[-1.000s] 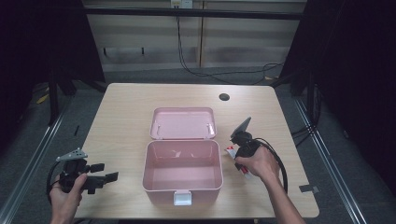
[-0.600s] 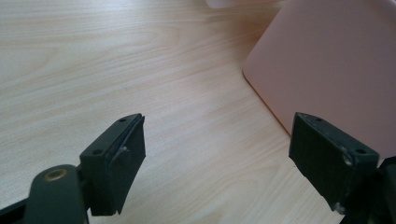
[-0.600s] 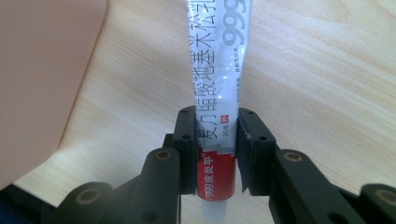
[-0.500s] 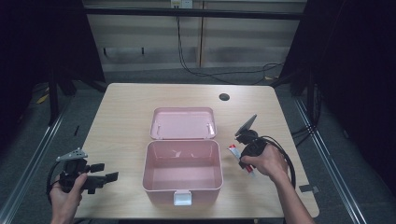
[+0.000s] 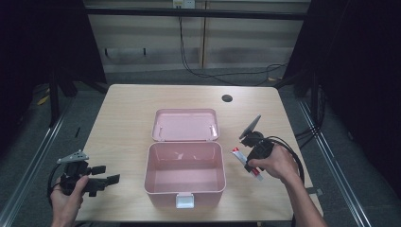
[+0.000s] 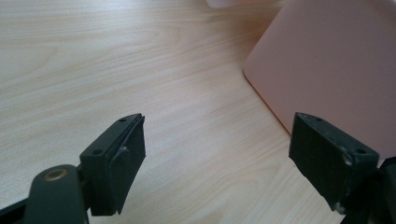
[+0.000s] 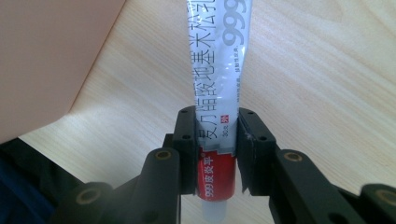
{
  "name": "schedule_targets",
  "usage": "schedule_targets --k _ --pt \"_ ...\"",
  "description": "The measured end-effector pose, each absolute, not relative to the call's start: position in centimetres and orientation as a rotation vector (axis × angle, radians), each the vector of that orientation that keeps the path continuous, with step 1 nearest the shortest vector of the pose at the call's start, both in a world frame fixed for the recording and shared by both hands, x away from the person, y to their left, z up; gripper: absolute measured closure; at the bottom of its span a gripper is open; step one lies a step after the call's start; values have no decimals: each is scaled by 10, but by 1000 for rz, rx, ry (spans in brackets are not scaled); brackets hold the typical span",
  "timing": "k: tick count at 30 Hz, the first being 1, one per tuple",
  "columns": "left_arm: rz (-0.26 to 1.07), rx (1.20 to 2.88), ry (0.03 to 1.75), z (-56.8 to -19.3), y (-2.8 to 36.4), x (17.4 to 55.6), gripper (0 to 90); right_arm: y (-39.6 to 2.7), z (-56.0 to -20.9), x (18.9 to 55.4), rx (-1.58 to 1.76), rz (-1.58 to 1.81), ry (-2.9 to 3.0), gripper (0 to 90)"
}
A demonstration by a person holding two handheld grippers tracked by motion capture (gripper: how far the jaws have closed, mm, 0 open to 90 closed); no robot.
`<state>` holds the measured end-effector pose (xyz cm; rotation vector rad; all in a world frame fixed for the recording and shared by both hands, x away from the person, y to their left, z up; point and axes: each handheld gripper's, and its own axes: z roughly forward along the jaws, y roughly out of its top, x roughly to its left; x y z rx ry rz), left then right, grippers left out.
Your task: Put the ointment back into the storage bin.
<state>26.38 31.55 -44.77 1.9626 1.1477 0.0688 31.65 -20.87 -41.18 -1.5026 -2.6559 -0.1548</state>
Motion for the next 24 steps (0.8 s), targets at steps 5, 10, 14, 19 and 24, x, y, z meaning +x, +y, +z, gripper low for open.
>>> schedule_targets --k 5,10,14,19,24 --pt "67 1962 1147 -448 315 264 185 -212 -409 314 -1471 -180 -2677 716" --pt "68 1965 1144 -448 316 264 185 -211 -402 312 -1436 -165 -2714 716" --pt "68 1966 1142 -447 316 264 185 -210 -396 310 -1397 -170 -2741 717" --pt "70 1966 1143 -448 316 264 185 -212 -394 310 -1414 -160 -2722 716" --pt "68 1964 1144 -447 316 264 185 -213 -386 309 -1404 -155 -2725 717"
